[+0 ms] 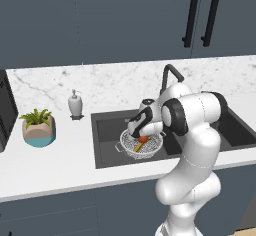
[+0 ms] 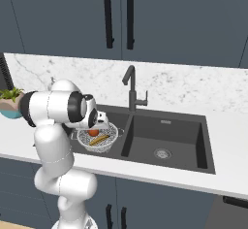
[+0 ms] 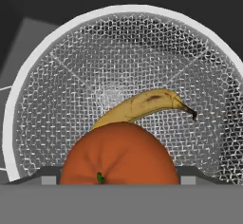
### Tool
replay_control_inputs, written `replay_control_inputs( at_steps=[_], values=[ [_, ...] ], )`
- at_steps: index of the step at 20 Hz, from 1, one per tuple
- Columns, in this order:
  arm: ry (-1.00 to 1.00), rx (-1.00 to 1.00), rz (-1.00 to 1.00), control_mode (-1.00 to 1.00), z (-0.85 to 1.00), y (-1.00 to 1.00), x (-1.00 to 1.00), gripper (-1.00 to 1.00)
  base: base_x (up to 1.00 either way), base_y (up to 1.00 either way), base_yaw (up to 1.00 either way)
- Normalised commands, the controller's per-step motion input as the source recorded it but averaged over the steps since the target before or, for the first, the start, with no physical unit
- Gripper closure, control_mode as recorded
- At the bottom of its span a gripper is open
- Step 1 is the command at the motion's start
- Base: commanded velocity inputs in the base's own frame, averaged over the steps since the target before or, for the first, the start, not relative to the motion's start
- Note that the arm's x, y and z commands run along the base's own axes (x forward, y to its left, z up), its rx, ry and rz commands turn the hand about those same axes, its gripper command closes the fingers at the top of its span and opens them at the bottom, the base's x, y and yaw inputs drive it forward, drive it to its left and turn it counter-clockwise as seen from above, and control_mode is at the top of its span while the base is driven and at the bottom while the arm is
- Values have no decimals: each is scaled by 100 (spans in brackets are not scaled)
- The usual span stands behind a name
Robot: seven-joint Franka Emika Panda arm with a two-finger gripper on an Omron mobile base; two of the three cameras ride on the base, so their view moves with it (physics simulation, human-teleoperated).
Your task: Put the colander in the sink, put the banana, orange in the colander, and turn on the sink faucet and pour water over the colander.
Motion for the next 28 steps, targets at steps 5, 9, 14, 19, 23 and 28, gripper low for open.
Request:
replay_control_inputs(
  at_steps=[5, 9, 14, 19, 23, 28],
  values=[
    [0, 0, 0, -100, -48, -1, 21, 100, 0, 0, 0],
    [0, 0, 0, -100, -48, 0, 28, 100, 0, 0, 0],
    [0, 0, 0, -100, -37, 0, 22, -100, 0, 0, 0],
    [0, 0, 0, -100, 0, -14, 1, -100, 0, 0, 0],
    [-2, 2, 0, -100, 37, -25, -22, -100, 0, 0, 0],
    [-5, 6, 0, -100, 70, -26, -38, -100, 0, 0, 0]
  ],
)
